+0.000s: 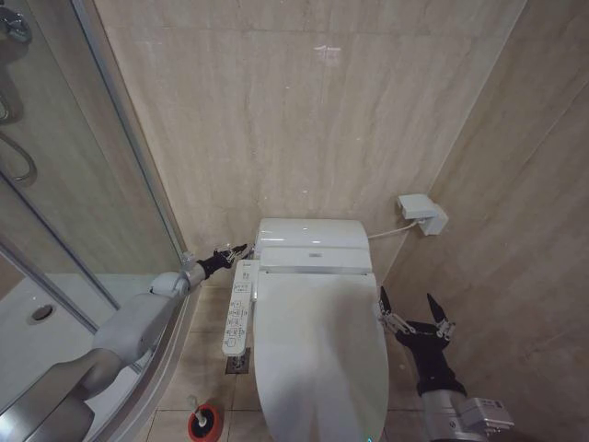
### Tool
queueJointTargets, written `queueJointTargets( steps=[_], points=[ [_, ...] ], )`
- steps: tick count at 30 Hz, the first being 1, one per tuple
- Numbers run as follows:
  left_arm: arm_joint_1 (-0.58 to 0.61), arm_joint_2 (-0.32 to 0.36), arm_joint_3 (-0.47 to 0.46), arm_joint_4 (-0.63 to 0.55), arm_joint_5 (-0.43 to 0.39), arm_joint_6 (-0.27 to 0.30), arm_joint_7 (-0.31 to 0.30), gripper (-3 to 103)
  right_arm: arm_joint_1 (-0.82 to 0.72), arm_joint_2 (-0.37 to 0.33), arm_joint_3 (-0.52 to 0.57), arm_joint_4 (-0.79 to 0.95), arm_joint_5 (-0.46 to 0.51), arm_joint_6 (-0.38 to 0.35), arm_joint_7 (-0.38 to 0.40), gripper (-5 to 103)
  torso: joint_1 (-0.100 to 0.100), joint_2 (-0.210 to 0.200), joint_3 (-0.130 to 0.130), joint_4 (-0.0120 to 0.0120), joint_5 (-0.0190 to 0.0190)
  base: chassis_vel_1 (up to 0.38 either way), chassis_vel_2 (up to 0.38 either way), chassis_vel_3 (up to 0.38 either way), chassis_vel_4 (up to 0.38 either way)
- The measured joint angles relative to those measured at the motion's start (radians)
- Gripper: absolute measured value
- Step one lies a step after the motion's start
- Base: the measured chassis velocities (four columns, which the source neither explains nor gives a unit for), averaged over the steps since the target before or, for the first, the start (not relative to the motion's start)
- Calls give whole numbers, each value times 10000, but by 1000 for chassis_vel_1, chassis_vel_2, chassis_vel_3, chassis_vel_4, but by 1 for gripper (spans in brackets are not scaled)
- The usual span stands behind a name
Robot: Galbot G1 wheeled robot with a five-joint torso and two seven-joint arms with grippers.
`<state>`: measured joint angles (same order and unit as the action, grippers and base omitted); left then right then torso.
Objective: Open the toilet lid, clean the toilet bowl with a toilet brush, close the toilet lid, and flush.
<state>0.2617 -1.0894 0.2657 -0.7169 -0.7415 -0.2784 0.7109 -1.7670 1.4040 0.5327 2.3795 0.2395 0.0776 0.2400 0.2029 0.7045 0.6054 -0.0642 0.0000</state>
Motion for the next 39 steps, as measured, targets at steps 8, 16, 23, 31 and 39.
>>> queueJointTargets(
  steps=[8,16,23,31,39],
  points=[
    [-295,-256,245,651,223,1,363,0,0,0,0,0,0,0,0,100,1,0,0,-1,0,0,0,0,0],
    [-325,-231,215,947,524,-9,730,0,-1,0,-1,0,0,0,0,100,0,0,2,5,-1,0,0,0,0],
    [-344,-181,76,1091,774,-12,997,0,0,0,0,0,0,0,0,100,1,0,1,2,0,0,0,0,0],
    [-455,-501,199,1359,846,-42,1016,0,0,0,0,0,0,0,1,100,0,1,0,9,7,0,0,0,0],
    [-512,-720,243,1631,985,-32,1002,0,0,0,-1,0,0,0,0,100,0,0,0,4,4,0,0,0,0]
  ],
)
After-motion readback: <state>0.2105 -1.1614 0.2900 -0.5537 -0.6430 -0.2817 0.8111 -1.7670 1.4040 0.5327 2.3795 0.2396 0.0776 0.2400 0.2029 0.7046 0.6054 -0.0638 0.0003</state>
